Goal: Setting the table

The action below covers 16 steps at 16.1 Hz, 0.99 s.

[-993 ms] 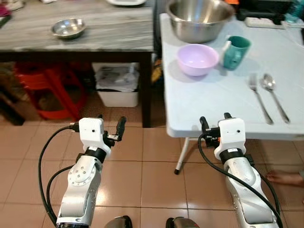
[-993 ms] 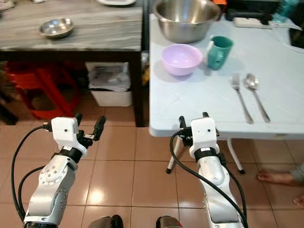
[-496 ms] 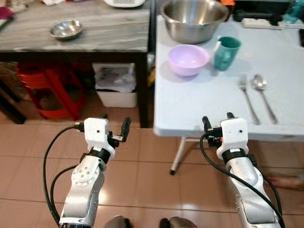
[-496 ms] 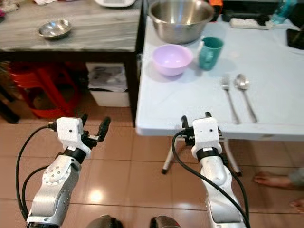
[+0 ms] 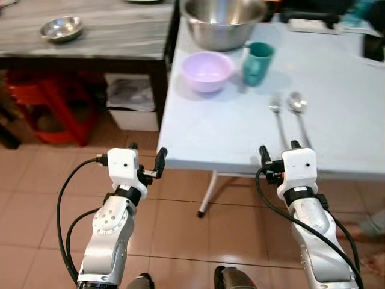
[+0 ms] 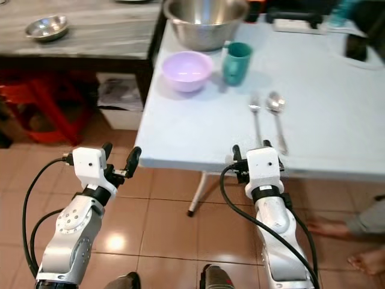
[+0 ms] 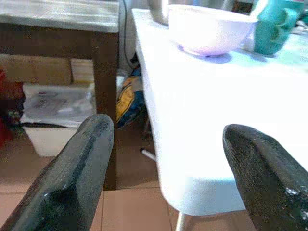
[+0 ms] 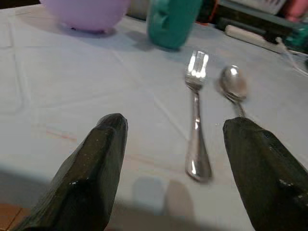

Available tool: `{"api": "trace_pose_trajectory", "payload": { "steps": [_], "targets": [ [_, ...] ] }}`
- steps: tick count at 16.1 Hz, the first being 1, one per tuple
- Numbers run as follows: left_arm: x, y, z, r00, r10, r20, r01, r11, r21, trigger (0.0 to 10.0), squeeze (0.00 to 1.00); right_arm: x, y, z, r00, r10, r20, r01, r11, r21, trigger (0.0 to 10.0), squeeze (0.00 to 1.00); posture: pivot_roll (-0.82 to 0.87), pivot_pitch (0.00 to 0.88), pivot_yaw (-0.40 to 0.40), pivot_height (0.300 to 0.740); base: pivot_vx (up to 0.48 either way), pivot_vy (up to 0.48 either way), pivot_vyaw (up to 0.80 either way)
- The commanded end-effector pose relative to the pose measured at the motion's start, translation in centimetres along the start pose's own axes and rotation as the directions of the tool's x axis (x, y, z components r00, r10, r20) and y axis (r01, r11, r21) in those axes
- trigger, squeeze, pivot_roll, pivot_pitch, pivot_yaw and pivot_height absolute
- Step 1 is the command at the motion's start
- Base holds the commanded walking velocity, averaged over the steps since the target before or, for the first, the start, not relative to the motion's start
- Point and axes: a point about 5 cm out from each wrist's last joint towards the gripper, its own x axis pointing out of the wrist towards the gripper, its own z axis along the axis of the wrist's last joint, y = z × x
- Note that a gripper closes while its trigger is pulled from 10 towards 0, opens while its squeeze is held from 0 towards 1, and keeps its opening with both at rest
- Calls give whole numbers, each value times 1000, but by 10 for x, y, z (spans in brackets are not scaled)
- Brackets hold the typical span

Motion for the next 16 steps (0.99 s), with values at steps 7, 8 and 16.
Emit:
{"api": "trace_pose_trajectory", "payload": {
  "steps": [7,8,16],
  "targets": [
    [-1,2,6,1000,-4,21,4,1000,-5,10000,0,1,3,13,999,7,51,-7,1000,1,10000,0,-146,212,10,740,34,0,0],
    [0,2,7,1000,-8,24,8,1000,-6,10000,0,2,3,15,998,6,55,-7,1000,4,10000,0,-150,212,11,740,262,0,444],
    [1,1,6,1000,-18,18,18,1000,-7,10000,0,2,5,13,999,3,45,-4,1000,17,10000,0,-147,211,14,740,285,0,110]
  ]
}}
